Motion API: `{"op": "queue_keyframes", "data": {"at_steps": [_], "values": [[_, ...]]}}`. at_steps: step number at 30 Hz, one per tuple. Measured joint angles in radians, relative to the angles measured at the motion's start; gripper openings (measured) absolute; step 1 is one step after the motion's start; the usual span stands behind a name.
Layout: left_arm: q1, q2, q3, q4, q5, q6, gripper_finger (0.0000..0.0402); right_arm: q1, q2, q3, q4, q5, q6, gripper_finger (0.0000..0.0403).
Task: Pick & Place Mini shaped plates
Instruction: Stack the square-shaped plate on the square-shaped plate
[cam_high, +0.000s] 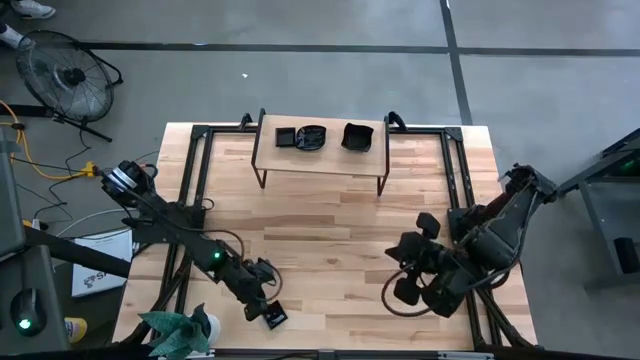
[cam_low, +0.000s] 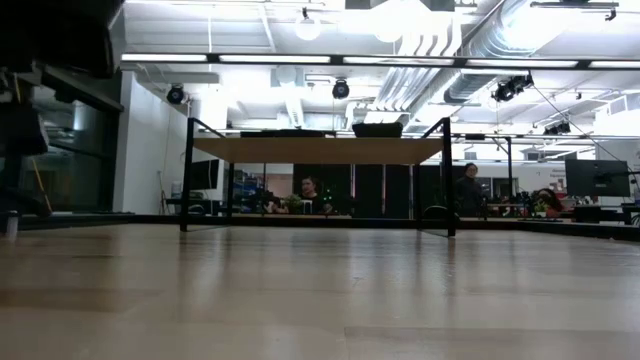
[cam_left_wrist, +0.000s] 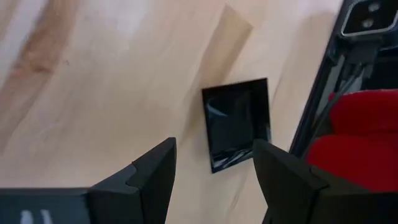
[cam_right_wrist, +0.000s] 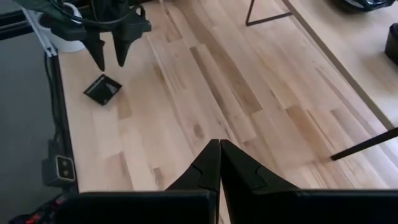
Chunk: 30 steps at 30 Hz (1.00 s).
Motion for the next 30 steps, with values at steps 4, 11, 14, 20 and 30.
{"op": "queue_keyframes", "data": {"at_steps": [4, 11, 14, 20, 30], "values": [[-0.024, 0.027, 0.022, -0.012, -0.007, -0.004, 0.0209, 0.026, 0.0, 0.0, 0.0, 0.017, 0.005, 0.0002], [-0.058, 0.091, 0.099, -0.078, -0.083, -0.003, 0.0209, 0.048, 0.0, 0.0, 0.003, 0.044, 0.008, 0.0002], [-0.061, 0.124, 0.141, -0.167, -0.089, -0.003, 0.0209, 0.054, 0.0, 0.0, 0.003, 0.045, 0.008, 0.0002], [-0.061, 0.158, 0.208, -0.24, -0.089, 0.024, 0.0209, 0.061, 0.001, 0.0, 0.003, 0.048, 0.003, 0.0003], [-0.067, 0.217, 0.242, -0.251, -0.088, -0.017, 0.0209, 0.078, 0.001, 0.0, 0.002, 0.062, 0.0, 0.0003]]}}
